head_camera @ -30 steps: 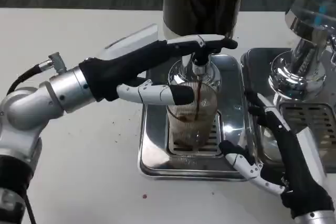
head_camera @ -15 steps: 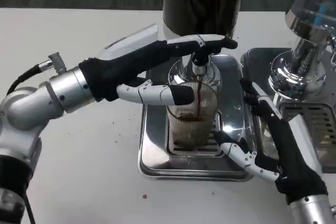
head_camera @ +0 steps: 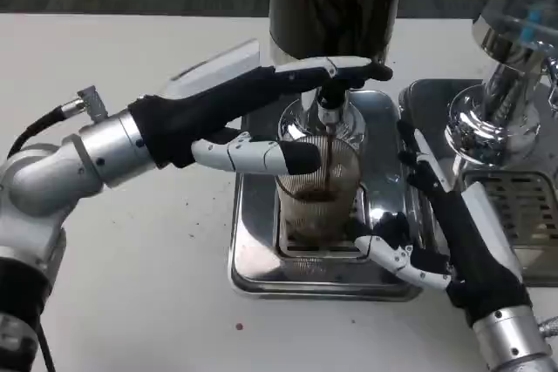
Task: Grasp the cup under the faucet to collect the drink, then remove the cup.
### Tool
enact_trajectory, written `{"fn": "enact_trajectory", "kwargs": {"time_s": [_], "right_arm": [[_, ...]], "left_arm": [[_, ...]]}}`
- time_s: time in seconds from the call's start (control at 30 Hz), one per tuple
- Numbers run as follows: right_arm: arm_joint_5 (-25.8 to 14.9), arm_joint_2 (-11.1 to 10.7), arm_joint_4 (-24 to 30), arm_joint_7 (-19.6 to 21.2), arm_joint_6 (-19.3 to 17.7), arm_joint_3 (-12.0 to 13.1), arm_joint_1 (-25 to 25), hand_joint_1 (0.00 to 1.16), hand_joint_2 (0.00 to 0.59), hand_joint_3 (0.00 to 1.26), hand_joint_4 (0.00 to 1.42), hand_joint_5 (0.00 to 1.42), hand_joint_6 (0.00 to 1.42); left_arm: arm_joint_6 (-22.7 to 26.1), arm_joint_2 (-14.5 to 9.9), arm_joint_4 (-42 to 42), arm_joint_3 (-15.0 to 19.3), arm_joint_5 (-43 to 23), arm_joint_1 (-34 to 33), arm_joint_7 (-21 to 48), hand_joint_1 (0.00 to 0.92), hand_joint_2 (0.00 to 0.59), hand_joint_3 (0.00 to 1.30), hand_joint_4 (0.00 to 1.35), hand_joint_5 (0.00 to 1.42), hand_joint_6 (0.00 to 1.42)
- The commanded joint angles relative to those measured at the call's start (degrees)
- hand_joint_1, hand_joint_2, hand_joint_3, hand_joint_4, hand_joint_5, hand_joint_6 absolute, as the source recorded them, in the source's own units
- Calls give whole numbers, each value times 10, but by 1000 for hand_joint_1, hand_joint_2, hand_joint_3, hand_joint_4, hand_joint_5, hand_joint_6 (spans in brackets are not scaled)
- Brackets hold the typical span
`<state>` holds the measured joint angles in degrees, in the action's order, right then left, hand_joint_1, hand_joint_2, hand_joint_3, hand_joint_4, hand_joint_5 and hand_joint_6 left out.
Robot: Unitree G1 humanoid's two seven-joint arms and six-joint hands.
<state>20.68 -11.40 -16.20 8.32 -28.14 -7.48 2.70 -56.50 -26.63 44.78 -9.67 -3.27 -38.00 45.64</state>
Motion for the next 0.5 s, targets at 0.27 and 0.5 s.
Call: {"fn": "enact_trajectory", "kwargs": {"time_s": [0.27,0.5], "right_arm": [[-30,11,-55,-9,-13,-4,-32,666,208,0,0,40,128],[-34,22,-88,-6,-31,-6,-49,658,210,0,0,39,128]], "left_arm": [[4,-12,-4,-11,19,19,14,0,110,179,104,153,118],[5,-13,-5,-11,18,20,14,0,110,179,104,153,118]]}}
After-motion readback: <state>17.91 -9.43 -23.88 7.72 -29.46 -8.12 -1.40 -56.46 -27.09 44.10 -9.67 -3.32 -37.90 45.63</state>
